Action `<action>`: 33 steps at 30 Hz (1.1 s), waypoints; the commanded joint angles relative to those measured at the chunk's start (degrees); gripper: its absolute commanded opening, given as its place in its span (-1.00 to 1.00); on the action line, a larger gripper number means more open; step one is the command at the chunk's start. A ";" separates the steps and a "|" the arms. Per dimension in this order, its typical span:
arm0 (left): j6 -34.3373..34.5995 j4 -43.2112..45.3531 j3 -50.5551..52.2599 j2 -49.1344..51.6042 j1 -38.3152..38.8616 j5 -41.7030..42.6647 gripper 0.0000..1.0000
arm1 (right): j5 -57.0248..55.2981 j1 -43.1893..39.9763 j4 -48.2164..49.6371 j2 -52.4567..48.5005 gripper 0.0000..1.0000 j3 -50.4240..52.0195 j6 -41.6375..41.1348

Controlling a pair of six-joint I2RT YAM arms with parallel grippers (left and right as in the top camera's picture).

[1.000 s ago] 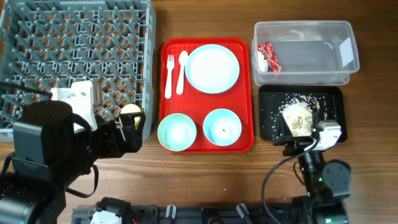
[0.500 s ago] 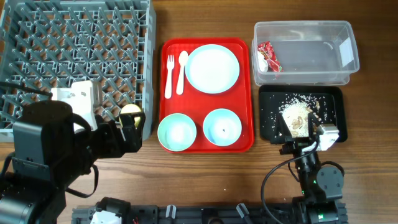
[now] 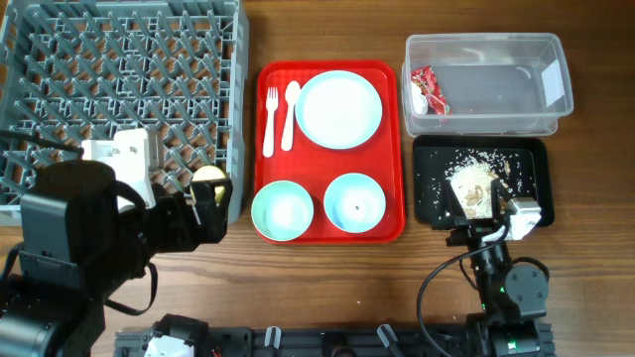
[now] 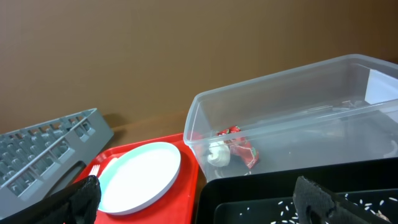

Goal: Sort waste into correct bins and load items into the dishwasher rack
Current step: 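Grasp the white fork from the red tray with the left gripper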

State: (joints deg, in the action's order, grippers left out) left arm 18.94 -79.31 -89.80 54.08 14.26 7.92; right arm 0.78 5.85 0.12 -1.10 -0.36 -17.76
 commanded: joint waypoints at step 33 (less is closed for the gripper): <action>2.29 35.23 -0.15 65.72 7.10 -19.69 -0.08 | -1.18 0.28 0.42 0.83 1.00 0.07 -0.44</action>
State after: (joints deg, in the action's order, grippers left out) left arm 22.26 -46.04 -89.89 118.10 21.50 -6.70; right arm 0.75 5.85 0.12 -1.10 -0.36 -17.76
